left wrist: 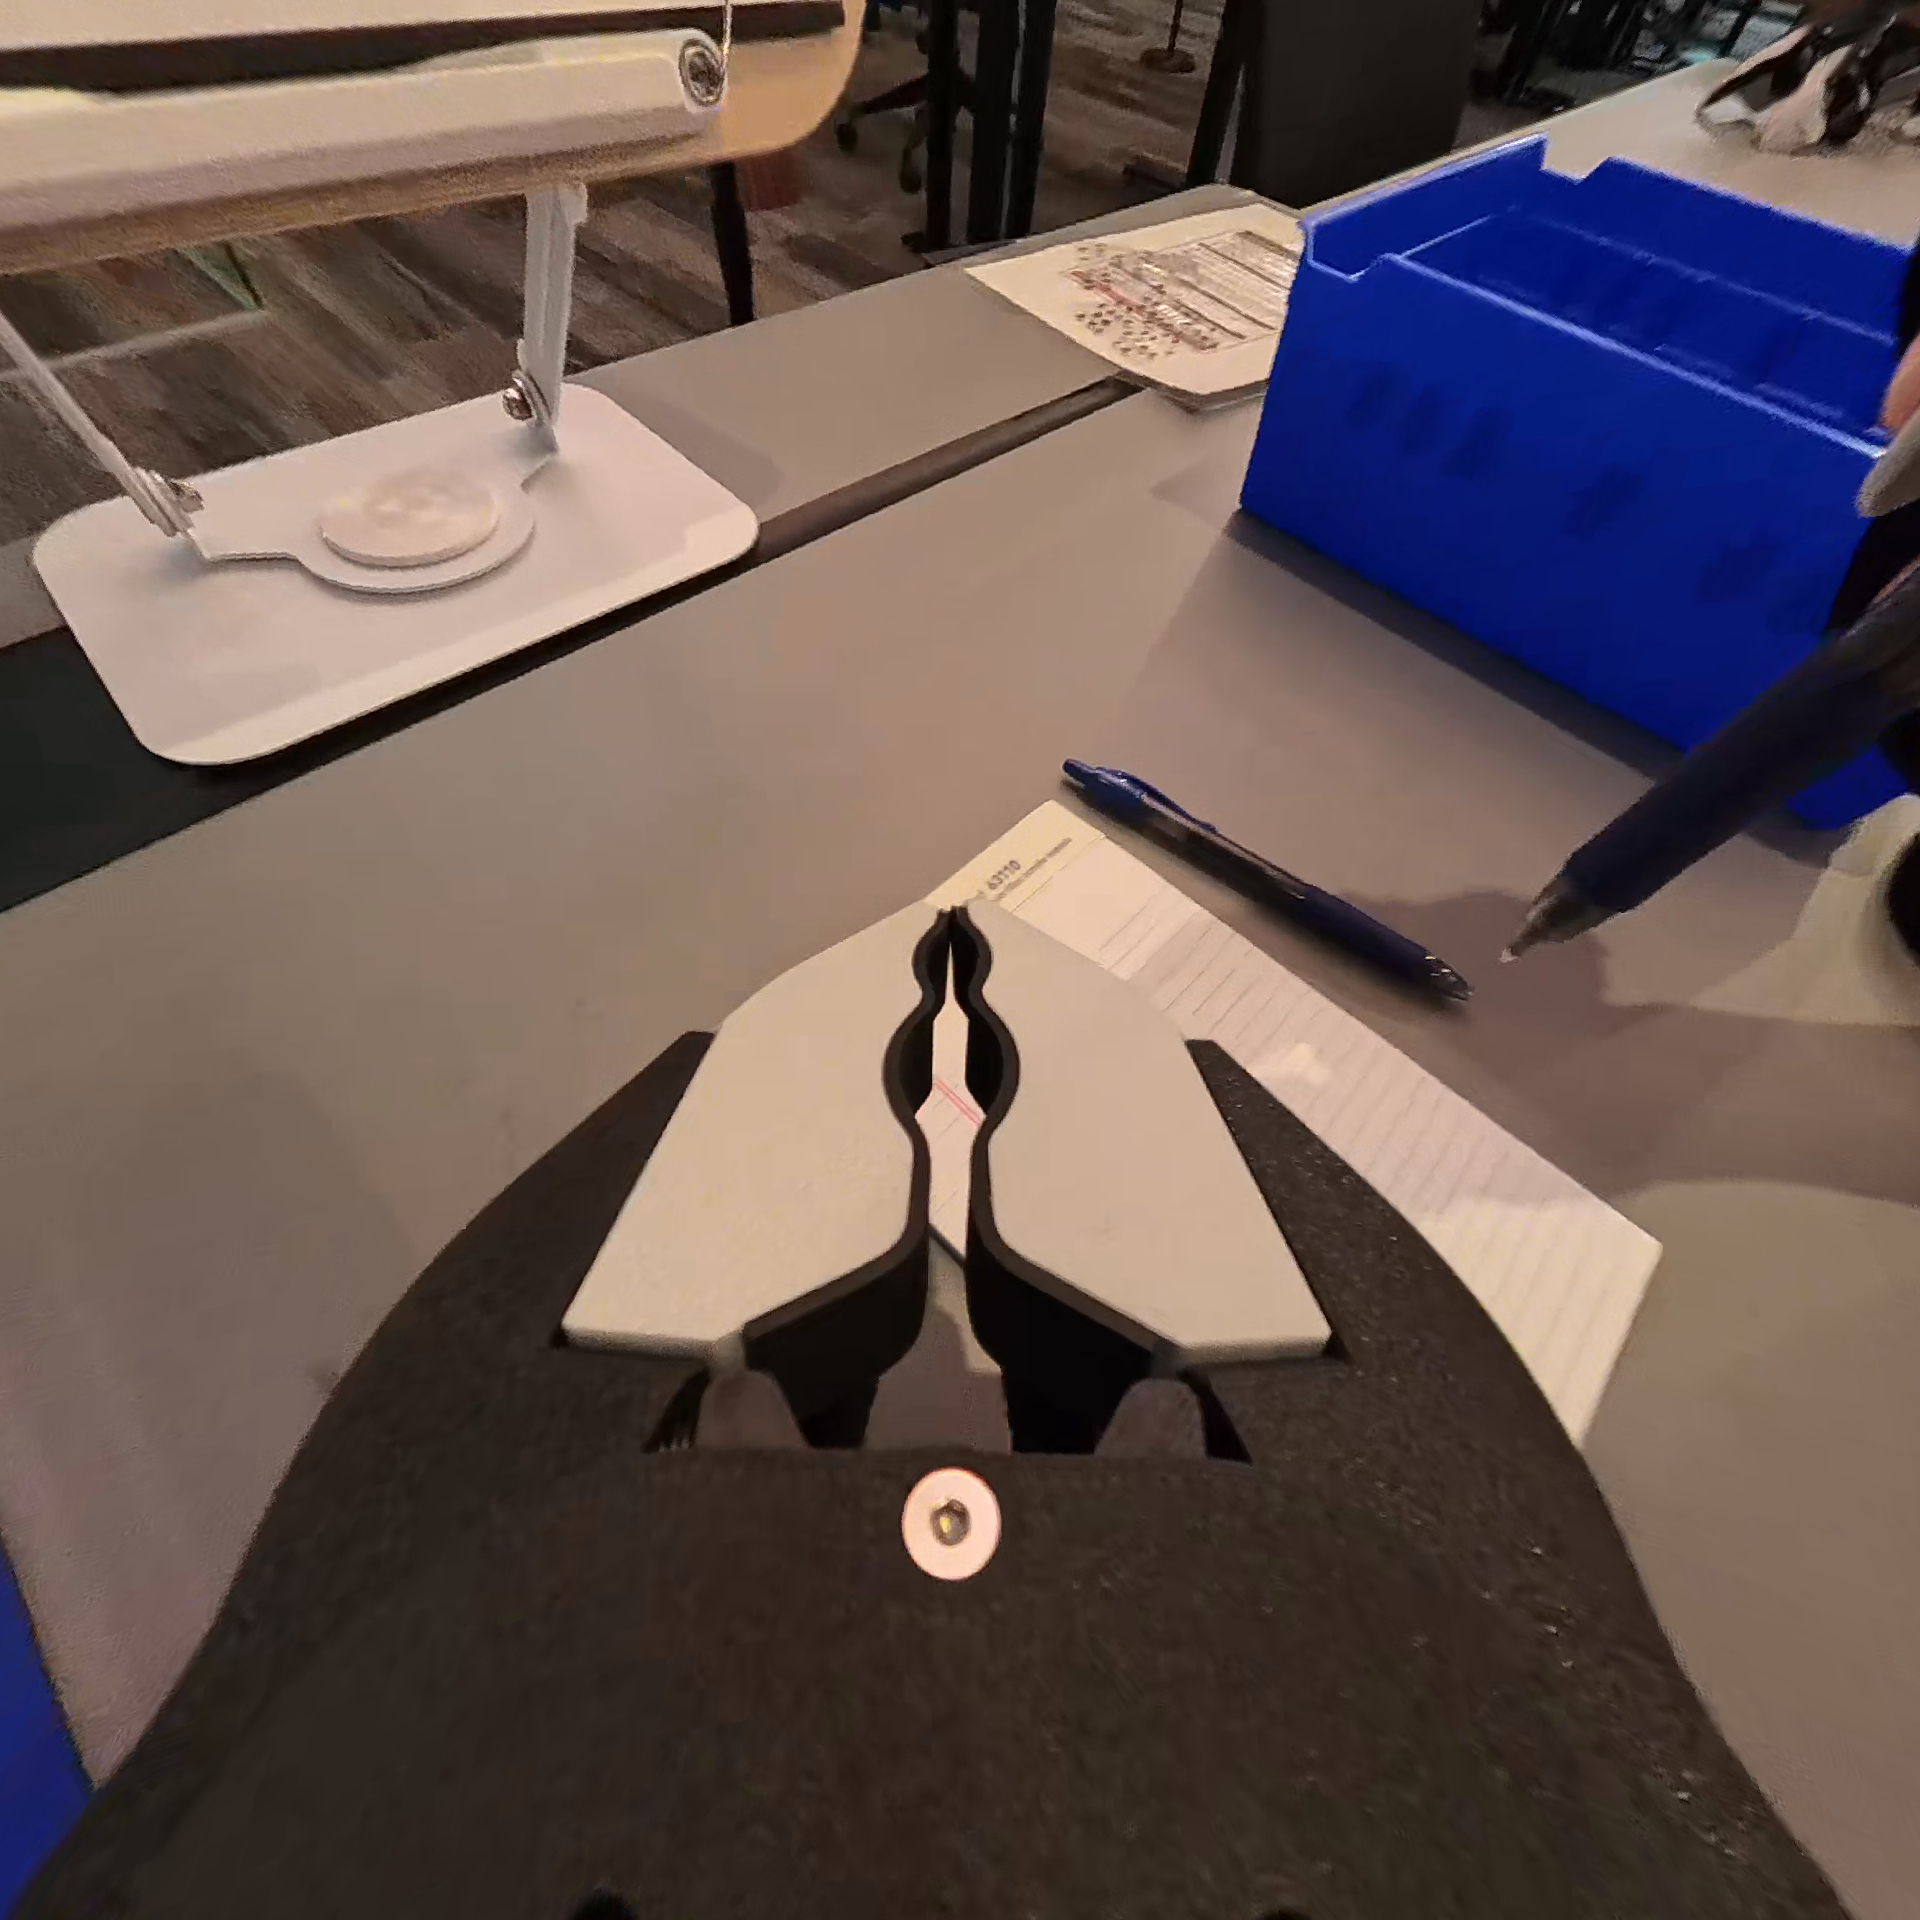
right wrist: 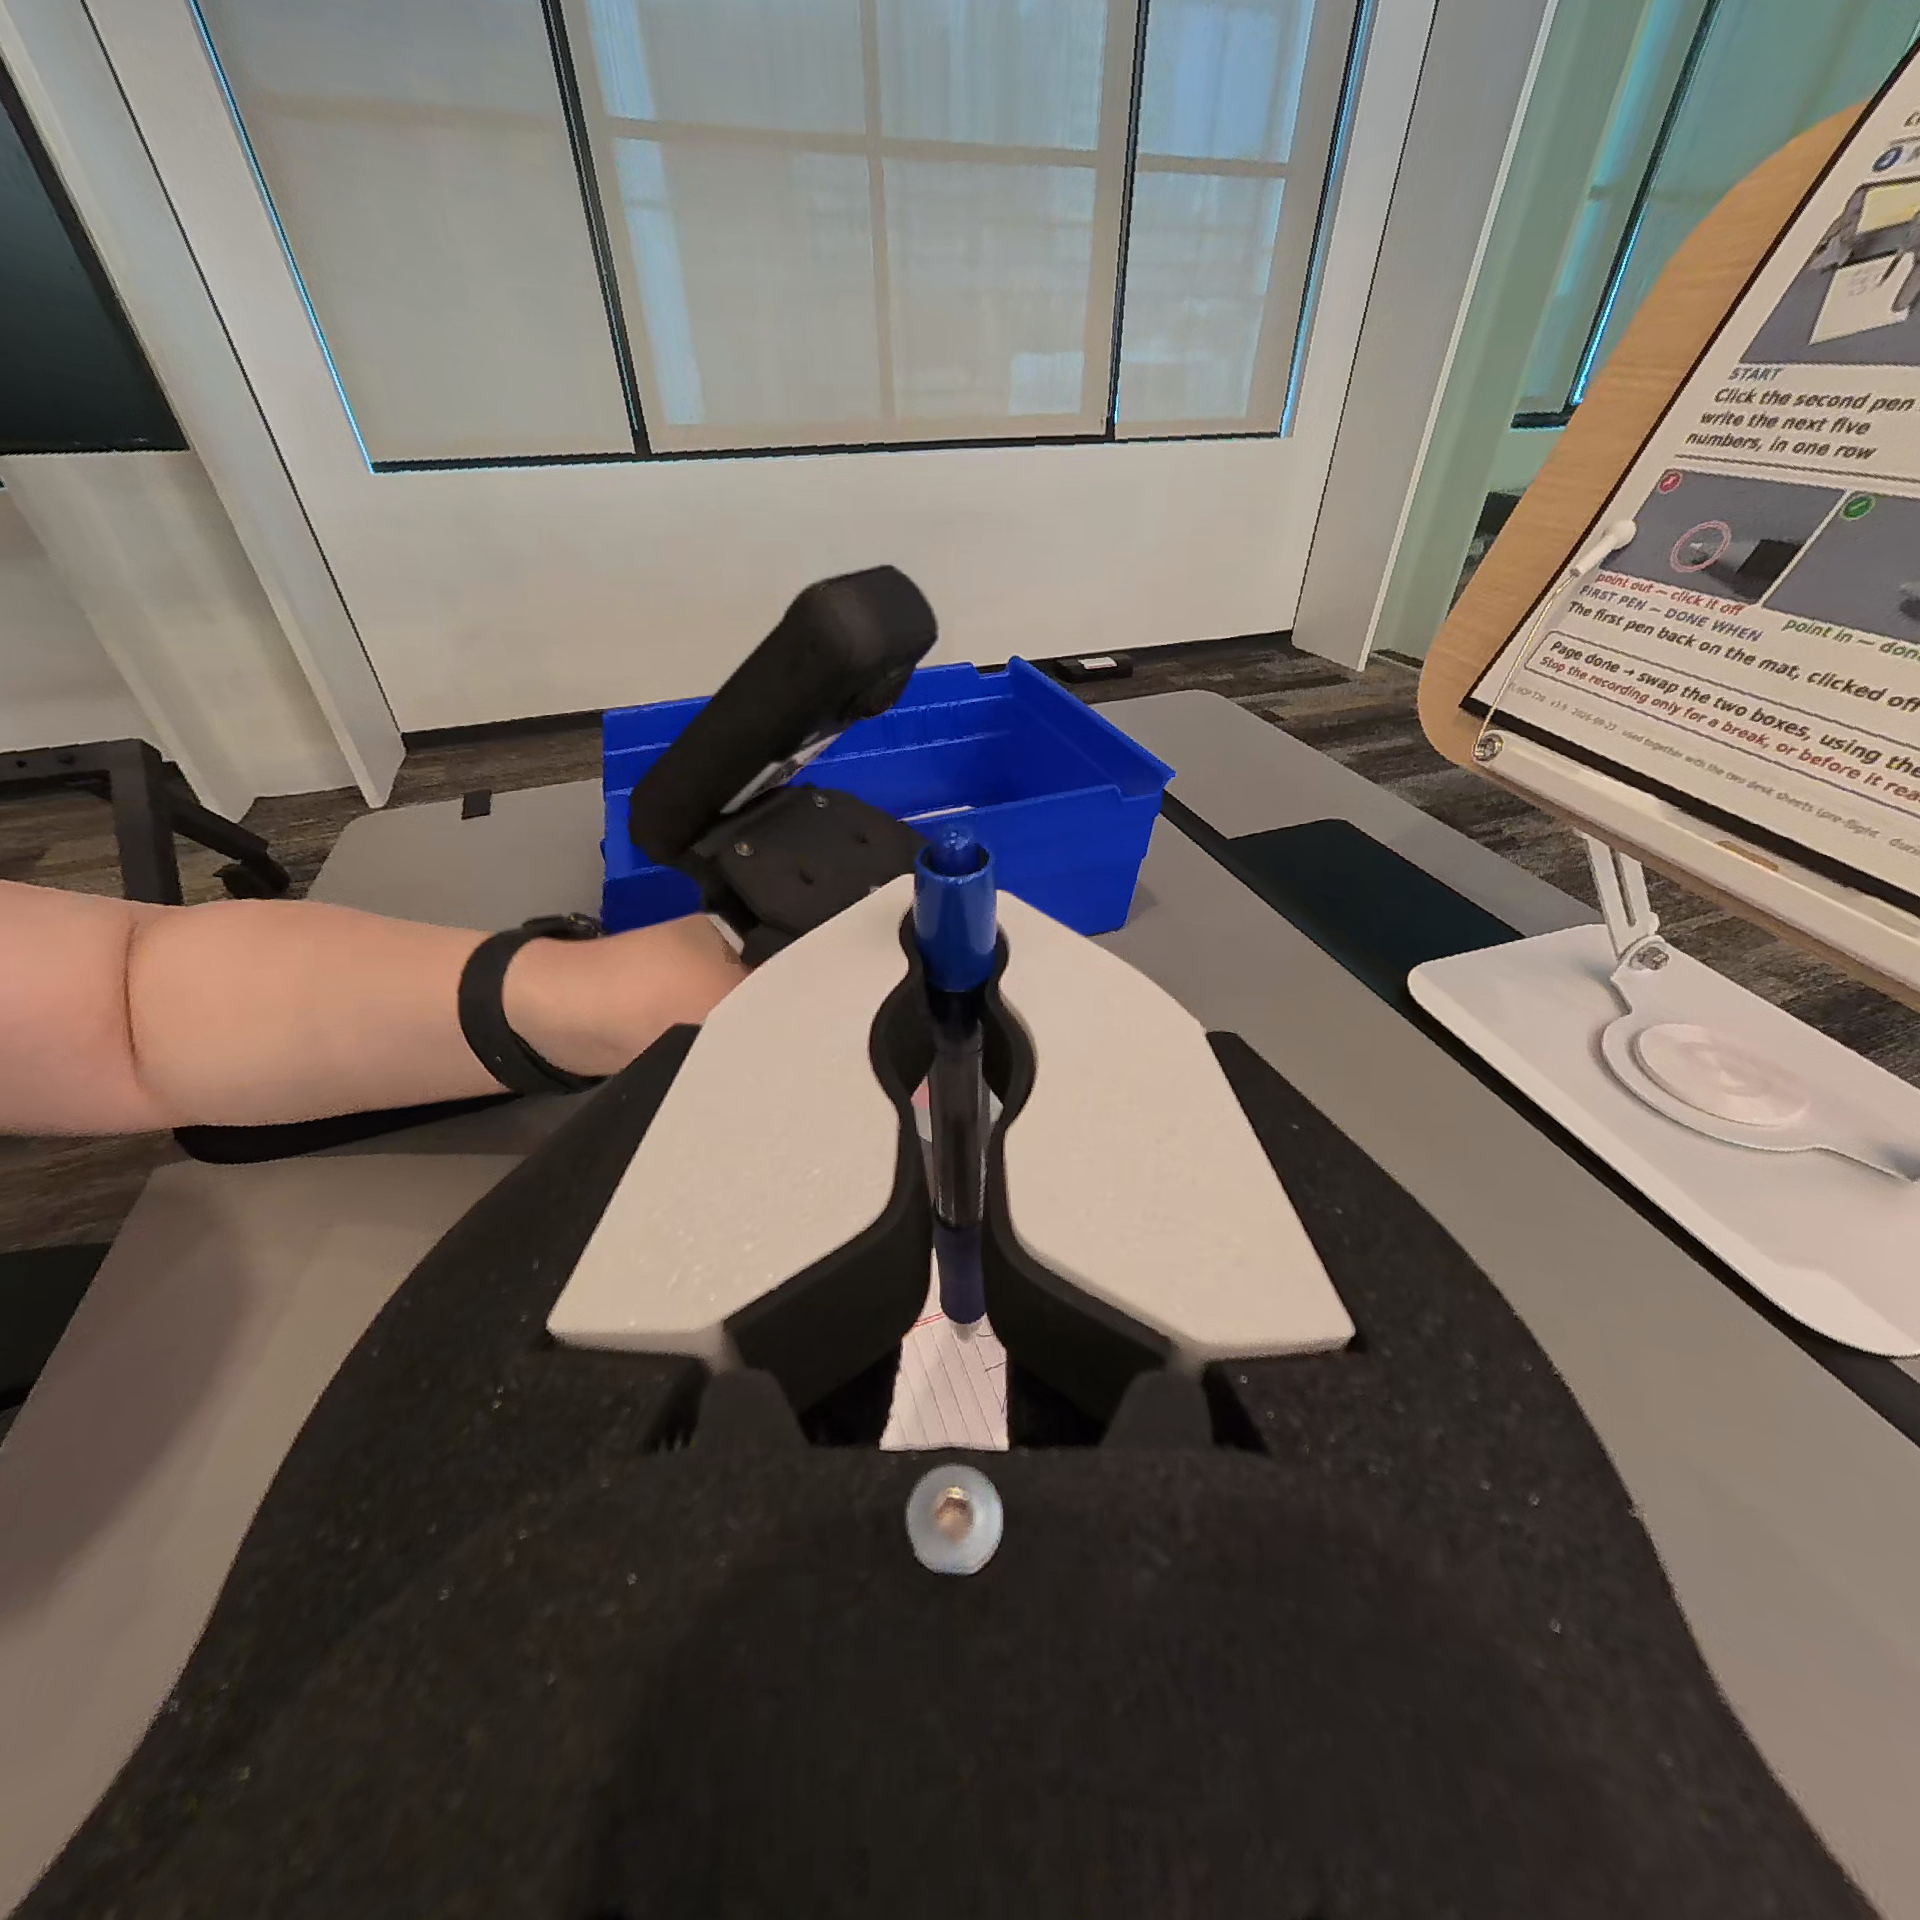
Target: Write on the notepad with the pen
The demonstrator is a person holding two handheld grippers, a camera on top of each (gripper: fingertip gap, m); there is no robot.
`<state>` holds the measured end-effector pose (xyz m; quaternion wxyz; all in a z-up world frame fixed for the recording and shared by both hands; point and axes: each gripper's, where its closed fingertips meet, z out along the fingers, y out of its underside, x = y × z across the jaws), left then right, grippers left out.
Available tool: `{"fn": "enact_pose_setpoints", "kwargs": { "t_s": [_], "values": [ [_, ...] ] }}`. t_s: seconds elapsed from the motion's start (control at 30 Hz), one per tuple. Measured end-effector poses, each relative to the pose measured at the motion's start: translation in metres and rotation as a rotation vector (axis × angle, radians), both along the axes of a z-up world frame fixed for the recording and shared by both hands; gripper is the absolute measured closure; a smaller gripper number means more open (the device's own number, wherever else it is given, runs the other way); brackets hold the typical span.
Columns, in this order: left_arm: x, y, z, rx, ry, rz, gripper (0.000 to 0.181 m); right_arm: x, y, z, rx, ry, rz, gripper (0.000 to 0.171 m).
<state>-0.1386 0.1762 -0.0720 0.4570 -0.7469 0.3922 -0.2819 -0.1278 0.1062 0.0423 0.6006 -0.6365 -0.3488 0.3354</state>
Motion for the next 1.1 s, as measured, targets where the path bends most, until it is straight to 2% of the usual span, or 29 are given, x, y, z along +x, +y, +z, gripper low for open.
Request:
{"fn": "enact_pose_setpoints", "kwargs": {
  "t_s": [0.17,0.43,0.63,0.77,1.1],
  "values": [
    [0.001,0.006,-0.015,0.087,0.079,0.0,0.181,-0.002,0.005,-0.009,-0.024,-0.003,-0.014,0.167],
    [0.005,0.003,-0.015,-0.007,-0.02,-0.132,0.181,-0.011,0.003,-0.031,-0.078,0.073,0.022,0.167],
    [0.009,-0.004,-0.033,-0.068,0.056,-0.185,0.181,-0.023,0.012,-0.059,-0.096,0.043,0.033,0.167],
    [0.011,-0.007,-0.04,-0.08,0.081,-0.191,0.181,-0.029,0.014,-0.064,-0.098,0.076,0.041,0.167],
    [0.009,-0.011,-0.062,-0.148,0.172,-0.206,0.181,-0.042,0.023,-0.081,-0.082,0.025,0.017,0.167]
  ]
}}
